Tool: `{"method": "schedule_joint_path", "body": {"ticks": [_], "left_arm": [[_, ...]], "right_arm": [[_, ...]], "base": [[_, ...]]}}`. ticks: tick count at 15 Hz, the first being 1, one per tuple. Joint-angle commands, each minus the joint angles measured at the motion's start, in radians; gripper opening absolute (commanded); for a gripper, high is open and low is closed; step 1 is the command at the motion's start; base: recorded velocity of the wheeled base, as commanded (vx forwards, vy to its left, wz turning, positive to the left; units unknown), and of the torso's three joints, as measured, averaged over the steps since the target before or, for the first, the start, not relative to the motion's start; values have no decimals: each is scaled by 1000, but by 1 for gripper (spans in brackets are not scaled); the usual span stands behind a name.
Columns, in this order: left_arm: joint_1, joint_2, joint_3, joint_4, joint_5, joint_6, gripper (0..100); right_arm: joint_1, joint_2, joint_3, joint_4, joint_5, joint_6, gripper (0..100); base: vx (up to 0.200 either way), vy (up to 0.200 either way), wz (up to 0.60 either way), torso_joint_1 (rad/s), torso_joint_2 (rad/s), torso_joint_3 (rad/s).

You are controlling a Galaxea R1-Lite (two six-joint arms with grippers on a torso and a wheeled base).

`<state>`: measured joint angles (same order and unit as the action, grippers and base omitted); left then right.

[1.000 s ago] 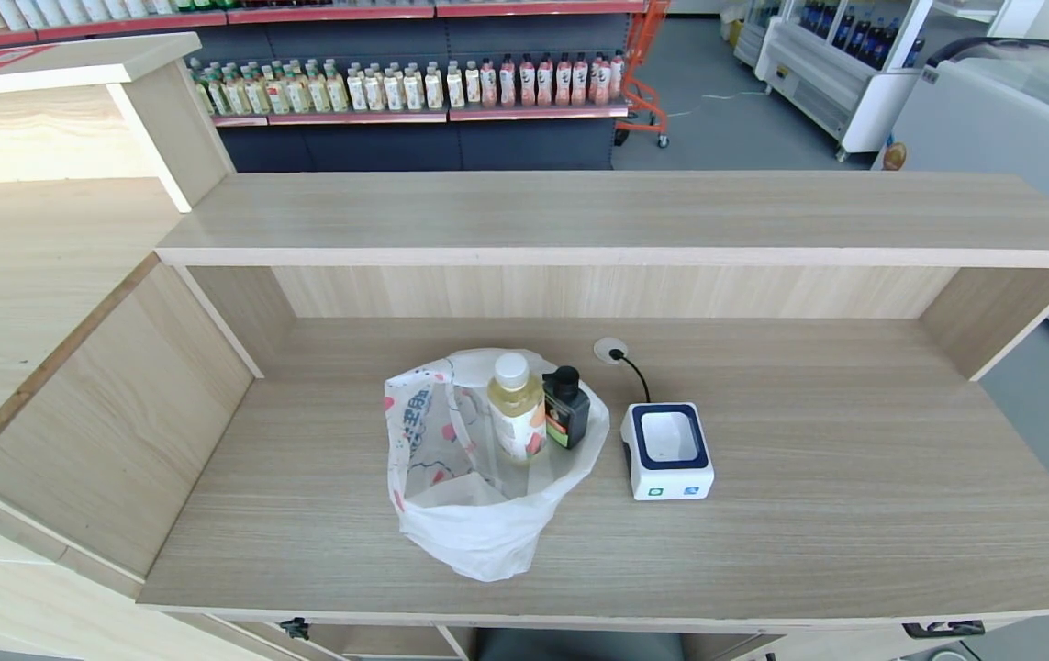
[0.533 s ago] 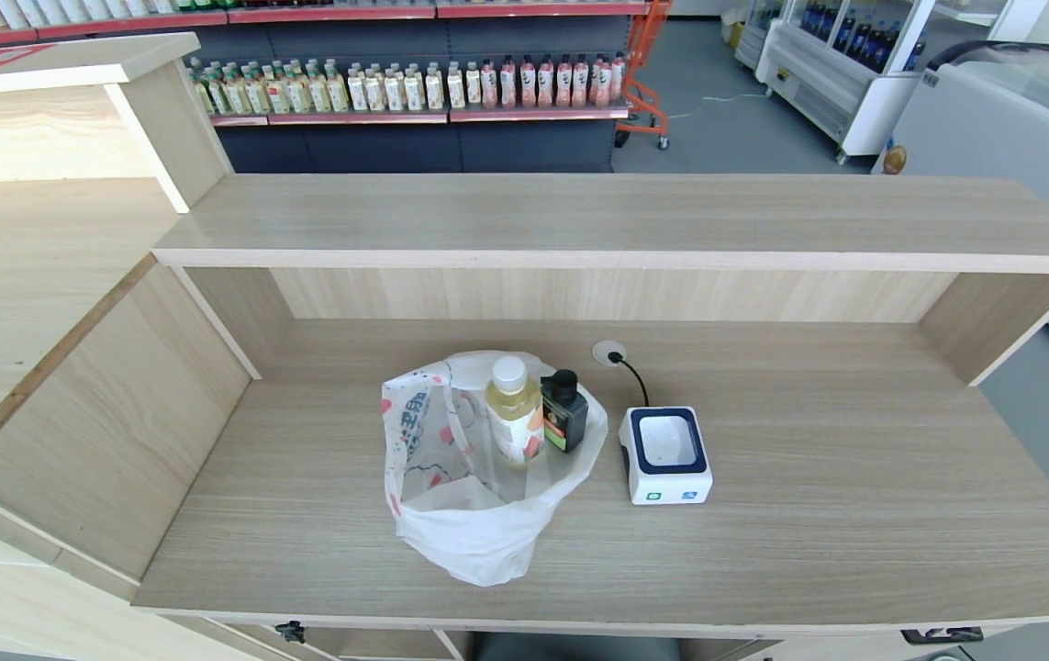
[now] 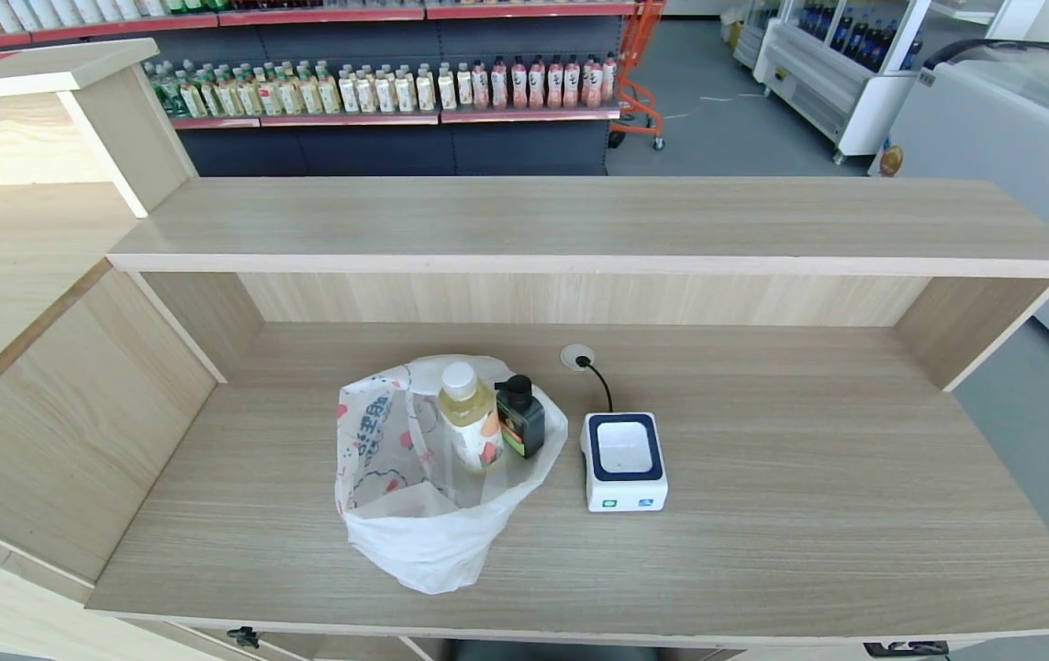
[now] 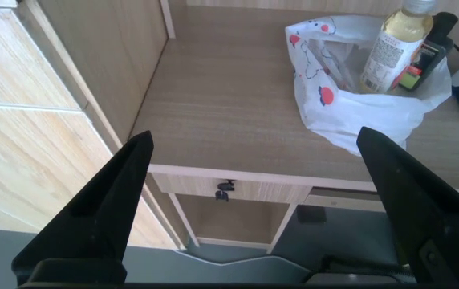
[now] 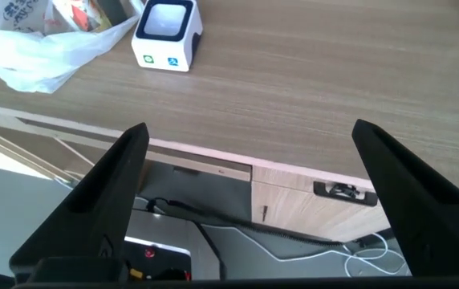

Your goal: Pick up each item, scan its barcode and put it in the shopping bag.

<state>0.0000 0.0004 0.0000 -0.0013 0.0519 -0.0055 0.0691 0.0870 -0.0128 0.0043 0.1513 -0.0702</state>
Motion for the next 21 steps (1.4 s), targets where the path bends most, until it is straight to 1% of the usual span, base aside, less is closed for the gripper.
{"method": "schedule_joint_path", "body": {"ticks": [1,2,5,21], "left_arm": [[0,0,0,0,0,1,100],[0,0,0,0,0,-1,100],[0,0,0,0,0,-1,100],[0,0,0,0,0,-2,100]], "right_arm": [[0,7,-1,-1,1,0,100],[0,7,-1,-1,1,0,100],[0,7,0,0,1,0,100],[0,7,0,-3,1,9,100]], "base": [[0,0,0,0,0,0],[0,0,0,0,0,0],[0,-200,0,6,1,2],[0,0,0,0,0,0]]}}
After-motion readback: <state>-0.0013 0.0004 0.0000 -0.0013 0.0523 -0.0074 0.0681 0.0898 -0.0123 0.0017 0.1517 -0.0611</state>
